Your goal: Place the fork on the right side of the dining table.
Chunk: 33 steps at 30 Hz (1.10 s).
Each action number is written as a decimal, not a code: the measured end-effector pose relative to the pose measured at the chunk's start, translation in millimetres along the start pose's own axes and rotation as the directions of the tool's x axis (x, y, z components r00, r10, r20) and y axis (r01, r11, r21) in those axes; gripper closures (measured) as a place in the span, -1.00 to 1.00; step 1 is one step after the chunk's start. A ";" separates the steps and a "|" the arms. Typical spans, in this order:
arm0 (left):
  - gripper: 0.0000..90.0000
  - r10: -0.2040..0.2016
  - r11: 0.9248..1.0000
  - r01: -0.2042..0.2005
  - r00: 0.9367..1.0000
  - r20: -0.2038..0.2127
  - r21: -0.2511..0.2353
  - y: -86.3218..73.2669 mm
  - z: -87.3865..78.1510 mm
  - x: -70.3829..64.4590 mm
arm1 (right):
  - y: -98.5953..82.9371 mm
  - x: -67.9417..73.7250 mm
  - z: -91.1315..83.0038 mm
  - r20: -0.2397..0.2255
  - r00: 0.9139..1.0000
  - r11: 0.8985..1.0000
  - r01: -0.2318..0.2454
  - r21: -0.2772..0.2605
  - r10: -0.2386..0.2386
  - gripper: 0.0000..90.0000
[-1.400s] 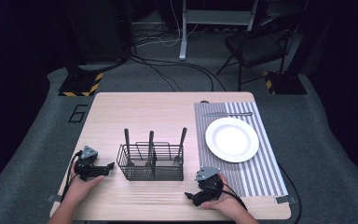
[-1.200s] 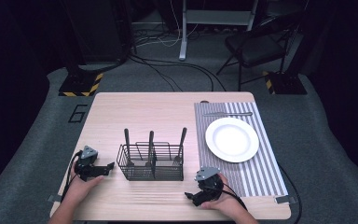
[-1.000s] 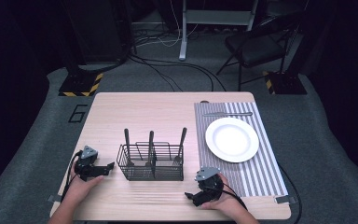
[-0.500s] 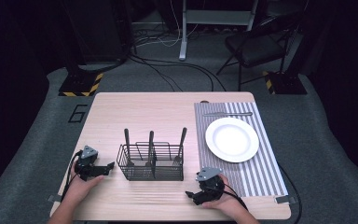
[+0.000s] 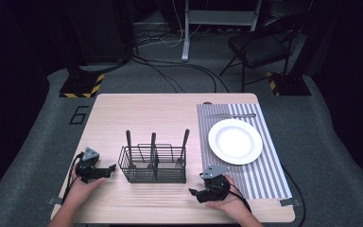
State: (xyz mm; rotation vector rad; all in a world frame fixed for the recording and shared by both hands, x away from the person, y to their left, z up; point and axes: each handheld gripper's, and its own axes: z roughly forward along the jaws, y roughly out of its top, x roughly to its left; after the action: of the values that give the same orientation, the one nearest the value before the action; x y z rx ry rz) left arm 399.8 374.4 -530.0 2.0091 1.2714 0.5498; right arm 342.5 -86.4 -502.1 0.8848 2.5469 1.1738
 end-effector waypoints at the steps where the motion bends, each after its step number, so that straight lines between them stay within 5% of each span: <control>1: -0.76 0.000 1.000 0.000 1.000 0.000 0.000 0.0 0.0 0.0 | 1.6 1.0 -1.9 0.004 1.000 1.000 -0.009 0.000 0.009 -0.38; 12: -0.76 0.001 1.000 -0.001 1.000 0.000 0.000 0.0 0.0 0.1 | 24.0 0.6 -21.1 0.021 0.999 0.999 -0.030 -0.035 0.031 -0.27; 33: -0.76 0.000 1.000 0.000 1.000 0.000 0.000 0.0 0.0 0.0 | 64.9 -23.5 -50.7 0.034 0.993 0.991 -0.107 -0.075 0.110 -0.16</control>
State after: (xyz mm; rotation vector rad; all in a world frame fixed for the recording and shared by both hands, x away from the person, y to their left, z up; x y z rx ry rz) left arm 399.9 374.4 -530.0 2.0093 1.2711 0.5501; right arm 368.8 -99.1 -421.6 1.0297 2.4367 1.2593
